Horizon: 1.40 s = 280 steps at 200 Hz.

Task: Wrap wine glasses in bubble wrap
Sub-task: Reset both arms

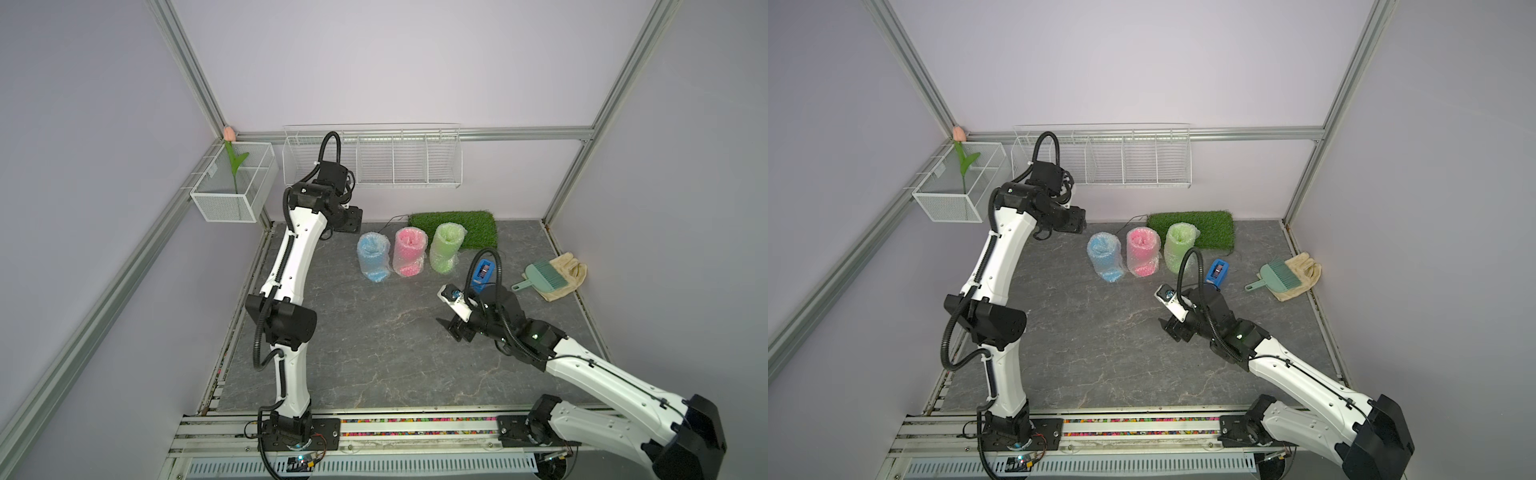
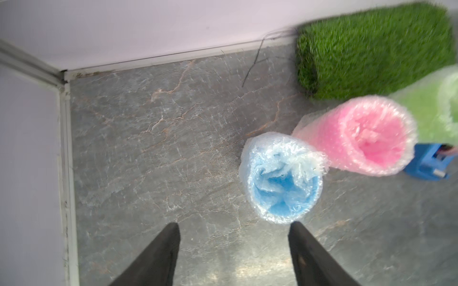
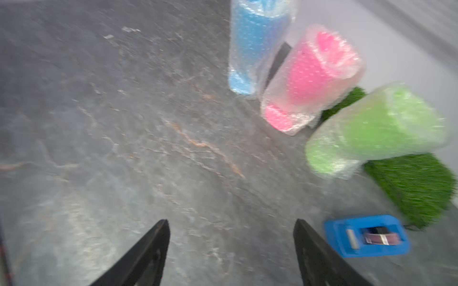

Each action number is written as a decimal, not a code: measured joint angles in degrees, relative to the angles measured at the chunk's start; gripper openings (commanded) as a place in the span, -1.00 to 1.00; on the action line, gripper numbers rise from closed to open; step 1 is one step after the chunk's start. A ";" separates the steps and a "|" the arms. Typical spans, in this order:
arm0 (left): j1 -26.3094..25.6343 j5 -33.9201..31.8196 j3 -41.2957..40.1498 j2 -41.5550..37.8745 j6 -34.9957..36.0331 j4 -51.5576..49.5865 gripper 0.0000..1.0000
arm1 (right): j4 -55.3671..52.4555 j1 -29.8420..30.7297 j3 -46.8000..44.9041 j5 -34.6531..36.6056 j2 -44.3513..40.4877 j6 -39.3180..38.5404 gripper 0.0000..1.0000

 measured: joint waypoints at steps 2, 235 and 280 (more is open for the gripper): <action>0.02 -0.22 -1.33 -0.79 -0.13 0.46 0.83 | 0.00 -0.52 0.02 0.00 -0.04 -0.15 0.86; 17.73 -6.34 -112.10 -26.16 2.47 117.26 0.99 | 61.48 -38.71 -23.26 3.17 29.73 11.58 0.77; 17.59 -2.43 -112.13 -25.88 2.54 123.01 0.99 | 62.84 -38.93 -21.86 2.89 29.70 12.07 0.77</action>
